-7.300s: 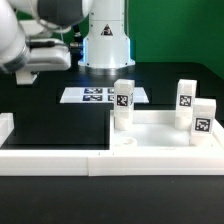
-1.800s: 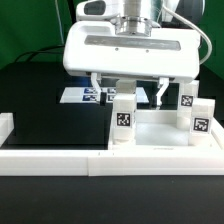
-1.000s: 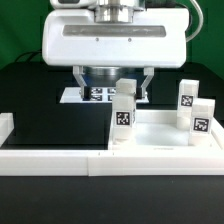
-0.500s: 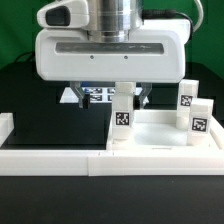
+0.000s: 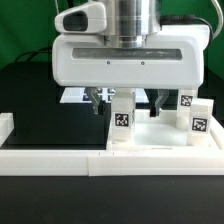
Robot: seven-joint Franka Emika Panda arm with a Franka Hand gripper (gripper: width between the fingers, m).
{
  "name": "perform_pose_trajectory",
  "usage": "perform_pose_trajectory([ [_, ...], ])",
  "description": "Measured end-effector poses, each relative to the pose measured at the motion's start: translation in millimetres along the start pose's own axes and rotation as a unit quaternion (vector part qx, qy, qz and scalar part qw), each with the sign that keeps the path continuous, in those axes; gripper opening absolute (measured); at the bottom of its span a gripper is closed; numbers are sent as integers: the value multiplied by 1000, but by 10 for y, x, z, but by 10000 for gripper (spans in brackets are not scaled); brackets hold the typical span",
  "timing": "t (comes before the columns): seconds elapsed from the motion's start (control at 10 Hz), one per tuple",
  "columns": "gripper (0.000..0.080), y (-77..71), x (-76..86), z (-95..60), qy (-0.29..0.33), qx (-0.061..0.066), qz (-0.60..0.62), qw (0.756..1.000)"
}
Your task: Assemble square table
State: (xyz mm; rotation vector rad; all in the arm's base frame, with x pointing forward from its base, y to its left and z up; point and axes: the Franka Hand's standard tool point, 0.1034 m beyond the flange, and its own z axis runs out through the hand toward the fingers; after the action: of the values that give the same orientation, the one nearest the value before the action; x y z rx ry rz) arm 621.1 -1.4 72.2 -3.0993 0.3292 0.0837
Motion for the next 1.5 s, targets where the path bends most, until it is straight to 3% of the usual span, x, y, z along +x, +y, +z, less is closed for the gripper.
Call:
perform_pose_trajectory([
  [0.1,470,-3,-1,2,0,0,10,1000],
  [0.2,470,-2,-1,2,0,0,16,1000],
  [0.3,287,-4,-2,3,0,0,34,999],
  [0.9,291,-7,8,6,4,1,228,974],
  [1.1,291,41,74,22,29,15,324,945],
  [1.2,291,68,86,25,32,26,371,928],
  [1.5,291,54,44,32,29,56,571,818],
])
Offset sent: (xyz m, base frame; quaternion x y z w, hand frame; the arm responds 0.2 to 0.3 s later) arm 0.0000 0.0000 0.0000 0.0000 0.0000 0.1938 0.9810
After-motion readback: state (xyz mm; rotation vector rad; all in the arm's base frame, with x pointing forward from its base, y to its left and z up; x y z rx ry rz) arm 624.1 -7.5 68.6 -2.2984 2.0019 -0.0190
